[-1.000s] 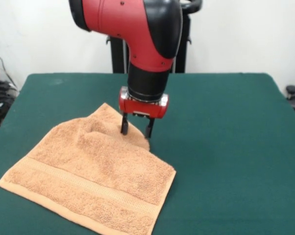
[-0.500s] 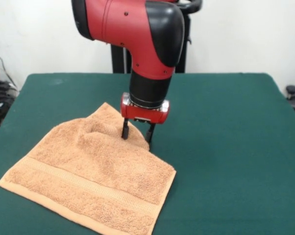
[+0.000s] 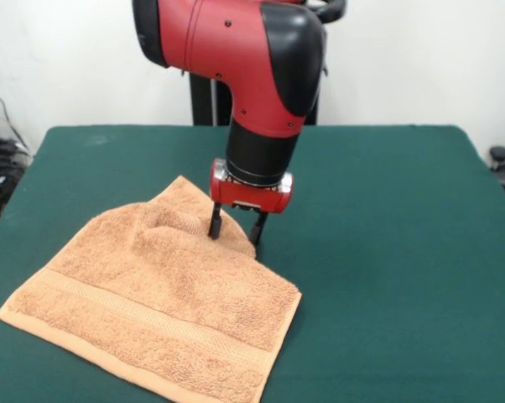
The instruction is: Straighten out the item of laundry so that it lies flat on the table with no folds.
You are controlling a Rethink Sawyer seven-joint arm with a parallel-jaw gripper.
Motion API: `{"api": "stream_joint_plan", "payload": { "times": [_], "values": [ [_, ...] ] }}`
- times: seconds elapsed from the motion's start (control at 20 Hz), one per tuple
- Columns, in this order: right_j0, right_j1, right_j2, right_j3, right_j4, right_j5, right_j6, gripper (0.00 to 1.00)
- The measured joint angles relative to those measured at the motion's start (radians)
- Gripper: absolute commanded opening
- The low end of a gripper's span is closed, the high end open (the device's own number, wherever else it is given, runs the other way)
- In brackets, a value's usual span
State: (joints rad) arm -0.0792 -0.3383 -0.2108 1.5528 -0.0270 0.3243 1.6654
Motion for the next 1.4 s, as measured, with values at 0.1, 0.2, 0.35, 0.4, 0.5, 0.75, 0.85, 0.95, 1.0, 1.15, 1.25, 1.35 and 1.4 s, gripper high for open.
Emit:
{"api": "stream_joint_plan", "payload": {
  "times": [0.1, 0.2, 0.35, 0.4, 0.5, 0.75, 0.85, 0.95, 1.0, 1.15, 1.25, 1.35, 1.4],
  "values": [
    [0.003, 0.001, -0.003, -0.001, 0.001, 0.0, 0.0, 1.0],
    [0.008, 0.003, -0.008, -0.003, 0.002, 0.0, 0.0, 1.0],
    [0.01, 0.004, -0.01, -0.004, 0.003, 0.0, 0.0, 1.0],
    [0.011, 0.005, -0.009, -0.004, 0.005, 0.0, 0.0, 1.0],
    [0.011, 0.007, -0.007, -0.006, 0.008, -0.001, 0.0, 0.0],
    [0.01, 0.009, -0.006, -0.012, 0.012, 0.004, 0.0, 0.0],
    [0.007, 0.009, -0.004, -0.012, 0.011, 0.005, 0.0, 0.0],
    [0.002, 0.007, 0.001, -0.011, 0.011, 0.006, 0.0, 0.0],
    [-0.001, 0.006, 0.003, -0.01, 0.011, 0.007, 0.0, 0.0],
    [-0.019, -0.001, 0.02, -0.006, 0.011, 0.014, 0.0, 0.0],
    [-0.028, -0.005, 0.029, -0.002, 0.011, 0.014, 0.0, 0.0],
    [-0.044, -0.012, 0.044, 0.007, 0.01, 0.013, 0.0, 0.0],
    [-0.056, -0.017, 0.055, 0.013, 0.01, 0.013, 0.0, 0.0]
  ]
}}
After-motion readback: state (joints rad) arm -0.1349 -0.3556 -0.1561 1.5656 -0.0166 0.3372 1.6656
